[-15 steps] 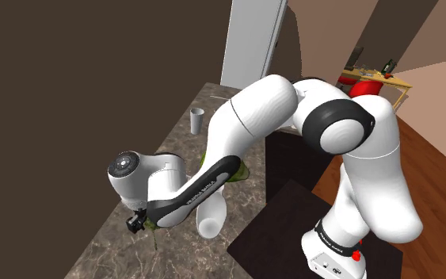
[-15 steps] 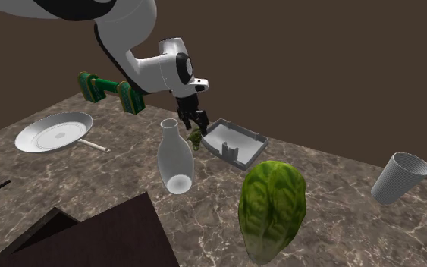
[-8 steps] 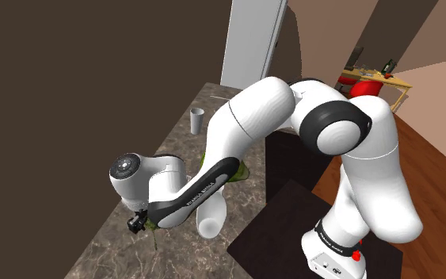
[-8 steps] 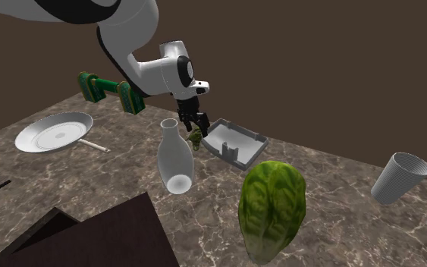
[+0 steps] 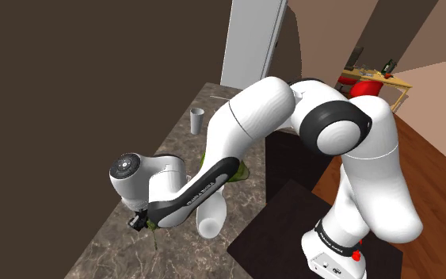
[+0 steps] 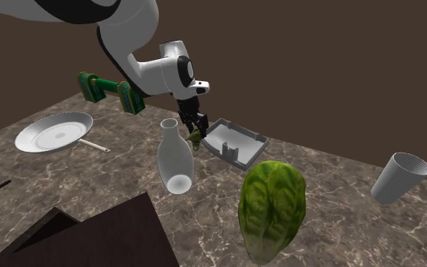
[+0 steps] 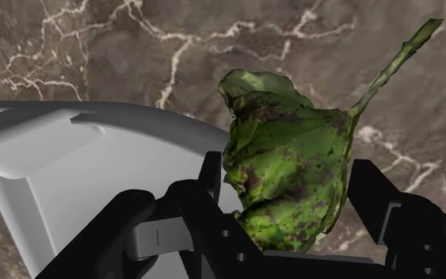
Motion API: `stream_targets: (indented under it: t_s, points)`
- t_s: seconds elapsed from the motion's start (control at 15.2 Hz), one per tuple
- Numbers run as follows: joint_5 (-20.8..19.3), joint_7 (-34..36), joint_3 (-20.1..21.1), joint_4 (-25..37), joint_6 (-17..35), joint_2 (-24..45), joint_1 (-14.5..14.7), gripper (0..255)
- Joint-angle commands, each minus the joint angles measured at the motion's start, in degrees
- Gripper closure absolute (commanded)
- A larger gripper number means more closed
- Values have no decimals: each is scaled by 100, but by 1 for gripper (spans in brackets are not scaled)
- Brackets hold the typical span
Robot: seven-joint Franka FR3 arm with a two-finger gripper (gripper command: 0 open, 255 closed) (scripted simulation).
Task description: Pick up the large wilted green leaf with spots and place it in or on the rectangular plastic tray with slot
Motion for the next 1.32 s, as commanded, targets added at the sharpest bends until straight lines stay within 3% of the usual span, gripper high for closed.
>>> stream_targets:
  t_s: [0.0, 1.25]
  points:
    - [1, 0, 4, 1, 3, 4, 3, 255]
    - [252, -313, 150, -8, -807, -845, -76, 255]
